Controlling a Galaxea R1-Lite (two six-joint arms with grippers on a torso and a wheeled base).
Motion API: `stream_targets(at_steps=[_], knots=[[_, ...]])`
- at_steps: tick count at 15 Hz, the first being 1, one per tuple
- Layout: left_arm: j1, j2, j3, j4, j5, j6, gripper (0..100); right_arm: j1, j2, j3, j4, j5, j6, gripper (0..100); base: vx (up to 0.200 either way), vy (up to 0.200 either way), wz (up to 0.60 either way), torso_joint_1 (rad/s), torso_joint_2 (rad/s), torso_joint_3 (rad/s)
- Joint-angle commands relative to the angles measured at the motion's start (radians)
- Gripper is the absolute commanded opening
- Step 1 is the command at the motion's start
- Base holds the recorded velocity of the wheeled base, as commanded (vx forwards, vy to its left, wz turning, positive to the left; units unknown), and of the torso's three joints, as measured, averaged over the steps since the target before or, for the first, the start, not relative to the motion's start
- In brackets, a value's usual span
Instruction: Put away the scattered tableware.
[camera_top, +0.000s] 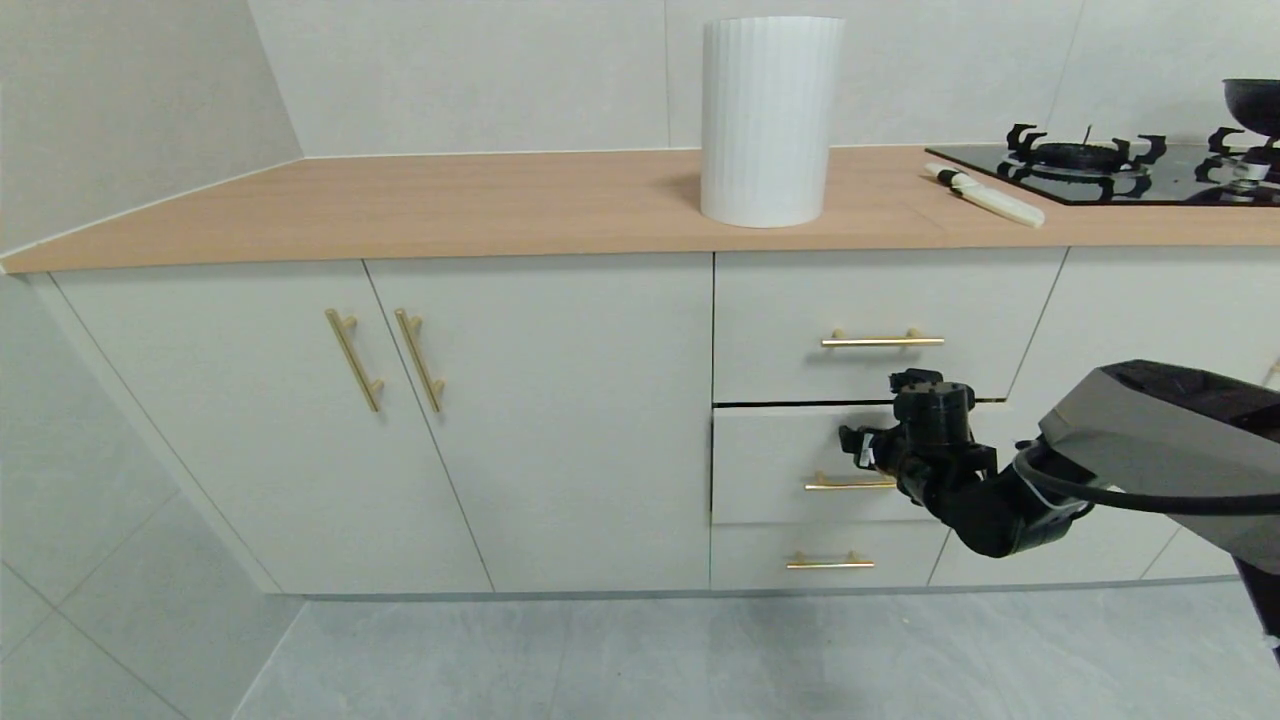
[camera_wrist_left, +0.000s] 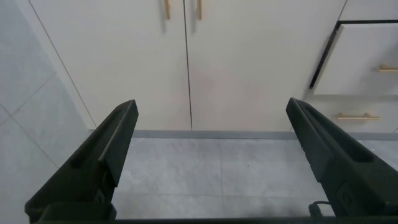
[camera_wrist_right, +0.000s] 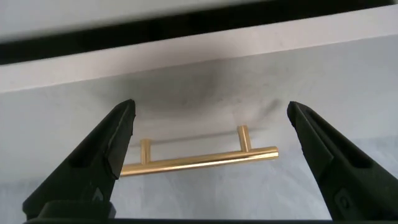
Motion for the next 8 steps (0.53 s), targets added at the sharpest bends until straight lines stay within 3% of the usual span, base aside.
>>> stream_targets(at_steps=[1,8], knots=[[0.0,0.0,0.0,0.0,0.002,0.0,100,-0.007,0.029,-0.026,-0.004,-0.002,0.003,100,0.0,0.0,0.0,0.0,0.0,0.0],[0.0,0.0,0.0,0.0,0.0,0.0,100,-0.024,0.068,-0.083,-0.047,-0.019,0.016,100,0.0,0.0,0.0,0.0,0.0,0.0]])
